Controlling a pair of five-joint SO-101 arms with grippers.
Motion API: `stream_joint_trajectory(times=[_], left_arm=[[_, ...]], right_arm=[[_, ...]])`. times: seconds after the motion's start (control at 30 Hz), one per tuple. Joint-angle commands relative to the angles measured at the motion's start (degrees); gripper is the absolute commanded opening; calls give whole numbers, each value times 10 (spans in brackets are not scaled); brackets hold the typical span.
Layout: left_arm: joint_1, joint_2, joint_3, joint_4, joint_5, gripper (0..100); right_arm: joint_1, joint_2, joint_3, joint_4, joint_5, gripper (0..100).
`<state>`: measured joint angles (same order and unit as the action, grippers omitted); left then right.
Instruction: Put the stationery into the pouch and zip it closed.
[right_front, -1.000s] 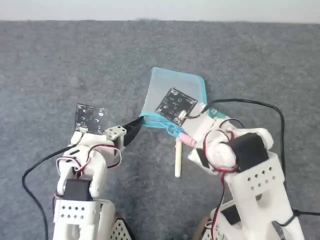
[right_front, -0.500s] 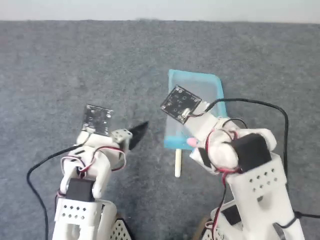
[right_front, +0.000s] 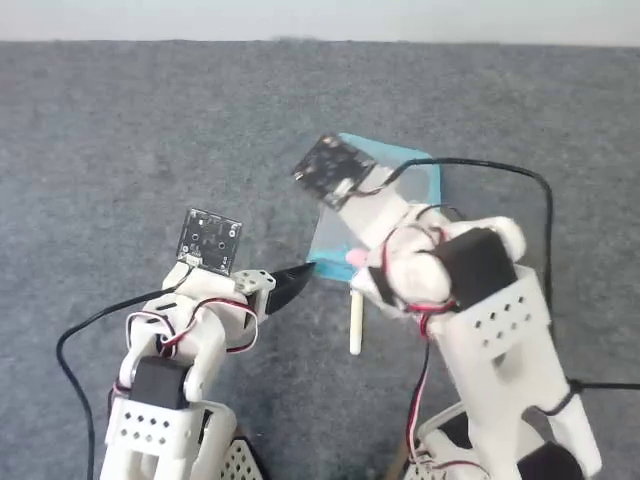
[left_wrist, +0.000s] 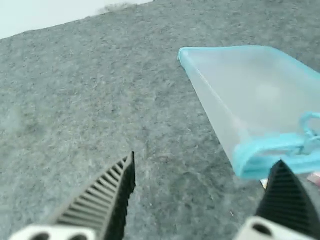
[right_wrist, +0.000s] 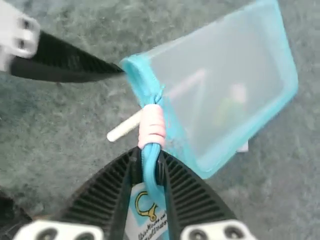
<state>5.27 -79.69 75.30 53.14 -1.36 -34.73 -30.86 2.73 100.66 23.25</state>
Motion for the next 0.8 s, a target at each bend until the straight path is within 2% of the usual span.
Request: stream_joint_trajectory(times=[0.0, 0.23, 0.4, 0.77], left_arm=[[-5, -7, -16, -26, -4, 390], [-8, -4, -7, -45, -4, 390], [-52, -3, 9, -81, -11, 390], [-59, -2, 22, -89, -23, 389]], right_arm=[[-33, -4, -48, 25, -19, 7], [-38, -4, -59, 26, -20, 7], [-39, -4, -62, 25, -20, 7], [-89, -5, -98, 26, -22, 7]])
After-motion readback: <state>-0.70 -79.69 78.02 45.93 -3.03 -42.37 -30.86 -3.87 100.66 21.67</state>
